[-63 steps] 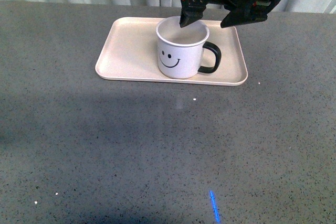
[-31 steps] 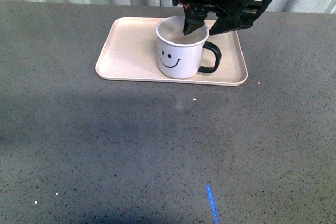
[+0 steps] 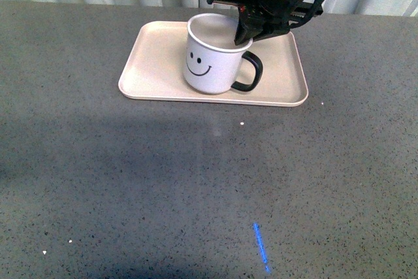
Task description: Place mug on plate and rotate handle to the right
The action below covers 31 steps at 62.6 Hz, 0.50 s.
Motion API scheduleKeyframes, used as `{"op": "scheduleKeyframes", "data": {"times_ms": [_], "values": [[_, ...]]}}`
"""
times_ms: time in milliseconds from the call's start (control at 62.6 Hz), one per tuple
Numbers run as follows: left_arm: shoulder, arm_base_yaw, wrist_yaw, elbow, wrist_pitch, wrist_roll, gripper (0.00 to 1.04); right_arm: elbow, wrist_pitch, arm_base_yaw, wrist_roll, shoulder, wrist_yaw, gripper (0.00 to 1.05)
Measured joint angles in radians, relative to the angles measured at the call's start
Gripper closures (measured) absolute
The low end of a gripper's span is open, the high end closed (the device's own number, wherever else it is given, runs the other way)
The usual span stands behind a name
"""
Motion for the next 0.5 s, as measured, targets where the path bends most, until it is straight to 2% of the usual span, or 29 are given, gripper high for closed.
{"op": "scheduleKeyframes", "data": {"times_ms": [240,495], "values": [[0.000,0.000,0.000,0.000,0.000,0.000,0.09,0.067,-0.076,-0.023,-0.173,0.000,-0.018,1.03],[0.000,0.000,0.000,0.000,0.000,0.000,0.09,0.136,-0.133,-0.090,-0.475,0.011,-0.087,1.03]]}}
